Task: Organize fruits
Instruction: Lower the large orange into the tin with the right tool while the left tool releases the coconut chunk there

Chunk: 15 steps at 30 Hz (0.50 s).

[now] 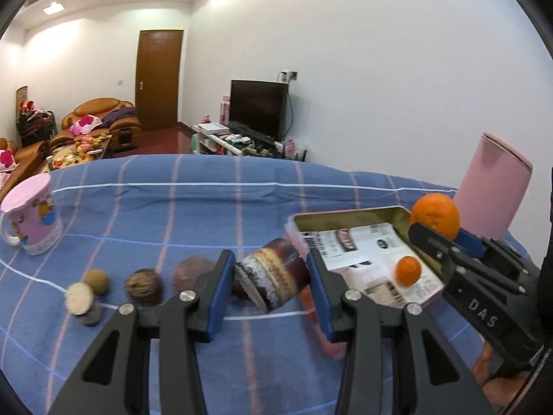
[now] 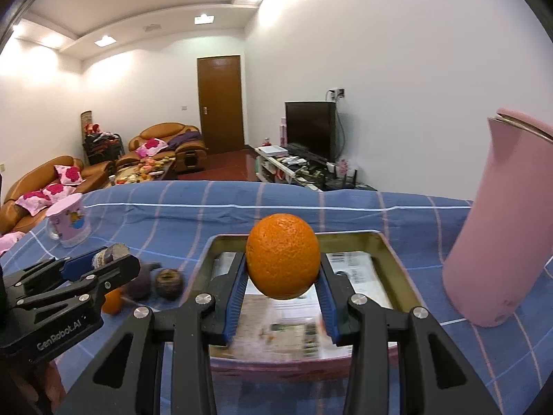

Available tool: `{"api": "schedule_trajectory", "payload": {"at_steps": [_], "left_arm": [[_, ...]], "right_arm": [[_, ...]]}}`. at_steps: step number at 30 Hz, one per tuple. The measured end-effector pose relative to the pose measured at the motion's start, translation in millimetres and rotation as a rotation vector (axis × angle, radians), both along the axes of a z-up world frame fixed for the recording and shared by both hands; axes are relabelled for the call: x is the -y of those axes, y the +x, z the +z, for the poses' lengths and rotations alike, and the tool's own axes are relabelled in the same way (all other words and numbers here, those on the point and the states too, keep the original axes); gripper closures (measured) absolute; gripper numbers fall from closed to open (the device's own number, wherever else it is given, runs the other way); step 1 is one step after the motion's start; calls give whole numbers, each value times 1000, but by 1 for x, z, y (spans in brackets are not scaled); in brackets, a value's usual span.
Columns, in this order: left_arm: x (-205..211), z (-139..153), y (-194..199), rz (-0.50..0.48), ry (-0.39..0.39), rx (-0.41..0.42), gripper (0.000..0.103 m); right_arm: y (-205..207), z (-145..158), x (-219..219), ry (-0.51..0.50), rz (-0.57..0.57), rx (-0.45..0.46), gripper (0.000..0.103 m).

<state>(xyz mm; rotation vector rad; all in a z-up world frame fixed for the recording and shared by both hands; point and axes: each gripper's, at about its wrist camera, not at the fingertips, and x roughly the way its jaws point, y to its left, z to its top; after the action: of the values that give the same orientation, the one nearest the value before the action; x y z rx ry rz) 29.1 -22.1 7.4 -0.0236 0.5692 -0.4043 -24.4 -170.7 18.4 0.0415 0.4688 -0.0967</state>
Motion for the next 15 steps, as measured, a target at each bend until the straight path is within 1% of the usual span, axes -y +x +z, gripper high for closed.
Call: {"api": "schedule_trajectory", "payload": {"at_steps": [7, 15], "left_arm": [[38, 3, 6, -29, 8, 0, 59], [76, -1, 16, -32, 59, -14, 59]], "right_arm": [[5, -3, 30, -9, -46, -16, 62], [17, -9, 58, -18, -90, -51, 62]]}}
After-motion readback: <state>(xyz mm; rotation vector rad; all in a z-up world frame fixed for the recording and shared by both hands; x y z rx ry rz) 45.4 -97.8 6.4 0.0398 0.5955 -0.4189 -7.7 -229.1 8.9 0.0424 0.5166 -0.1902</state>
